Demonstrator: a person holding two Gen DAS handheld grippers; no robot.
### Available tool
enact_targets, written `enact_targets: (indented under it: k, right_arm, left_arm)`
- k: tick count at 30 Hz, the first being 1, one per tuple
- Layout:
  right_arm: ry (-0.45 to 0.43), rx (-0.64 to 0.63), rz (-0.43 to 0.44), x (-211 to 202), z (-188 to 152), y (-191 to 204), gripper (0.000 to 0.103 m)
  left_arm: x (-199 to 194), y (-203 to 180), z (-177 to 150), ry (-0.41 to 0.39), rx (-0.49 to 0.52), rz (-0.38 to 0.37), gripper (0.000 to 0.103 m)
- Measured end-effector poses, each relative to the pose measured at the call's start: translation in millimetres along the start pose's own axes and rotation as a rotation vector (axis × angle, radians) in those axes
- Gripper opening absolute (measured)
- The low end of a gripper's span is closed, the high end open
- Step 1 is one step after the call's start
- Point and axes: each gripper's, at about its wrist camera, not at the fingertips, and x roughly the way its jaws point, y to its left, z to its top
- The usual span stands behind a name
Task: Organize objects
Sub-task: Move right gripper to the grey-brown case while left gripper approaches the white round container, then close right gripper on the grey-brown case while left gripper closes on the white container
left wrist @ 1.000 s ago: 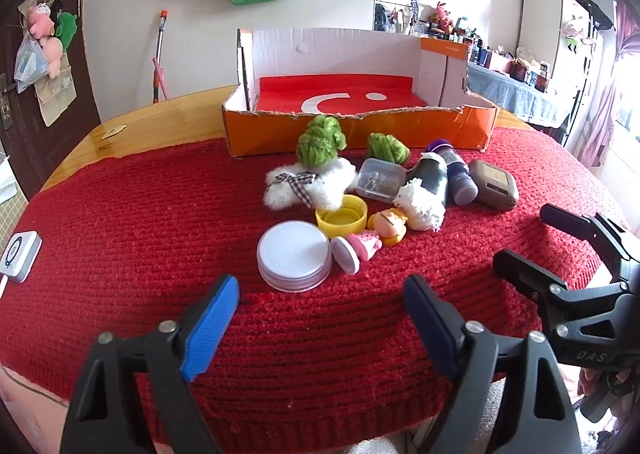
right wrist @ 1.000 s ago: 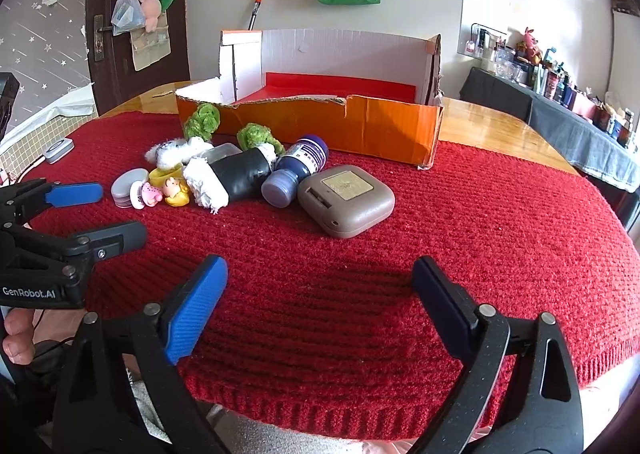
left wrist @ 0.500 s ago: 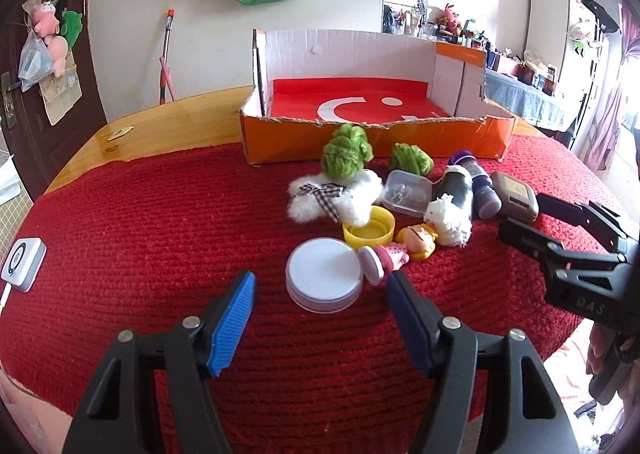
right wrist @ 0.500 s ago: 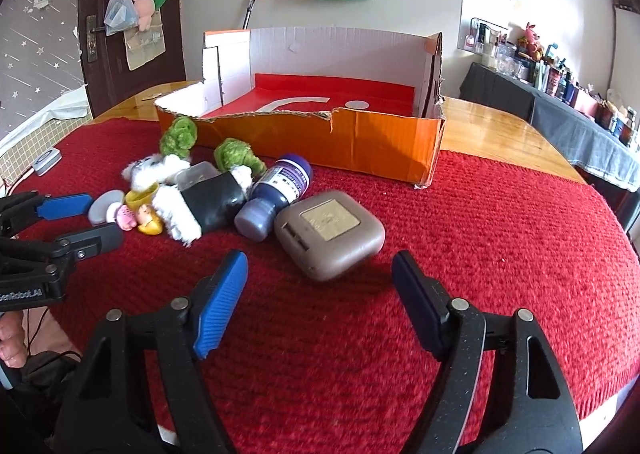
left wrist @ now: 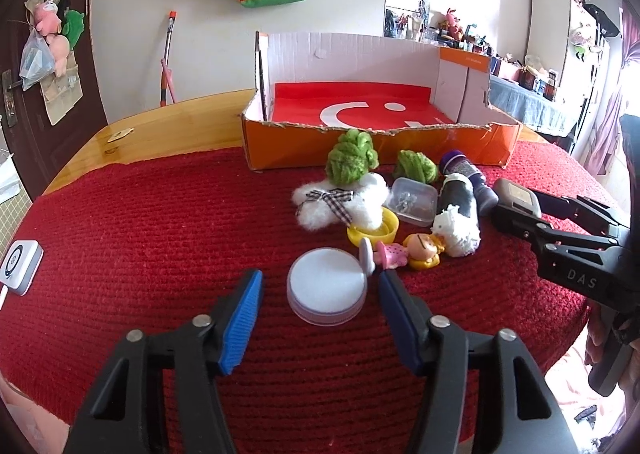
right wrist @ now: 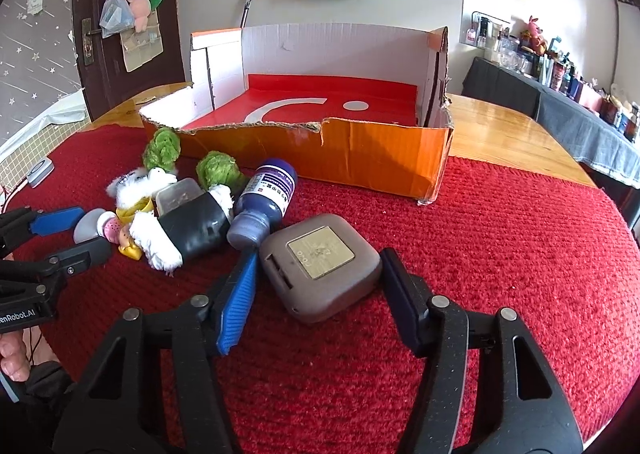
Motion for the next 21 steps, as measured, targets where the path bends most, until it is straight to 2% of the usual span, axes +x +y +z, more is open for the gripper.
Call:
enact_targets:
  k: [3, 4, 12, 21]
  right_arm:
    - [0.000, 0.007, 0.008, 0.1, 0.0, -0.1, 0.059]
    - [0.000, 0.008, 0.009, -0.1, -0.2, -0.3, 0.059]
    - [-0.010, 0.014, 0.015, -5.9, -1.6, 1.4, 0.058]
    - [-0.002, -0.001, 0.077, -16.2, -7.0, 17.9, 0.058]
  left_arm:
    - [-0.9, -0.7, 0.0, -0.005, 0.003, -0.001, 0.046]
    - [-1.3, -1.2, -0.2, -0.006, 0.006, -0.002, 0.045]
    - [-4.0, -4.3, -1.5, -0.009, 0.018, 0.001, 0.044]
    - [-9.8, -8.0, 0.5, -0.014, 0.010, -0.028, 0.044]
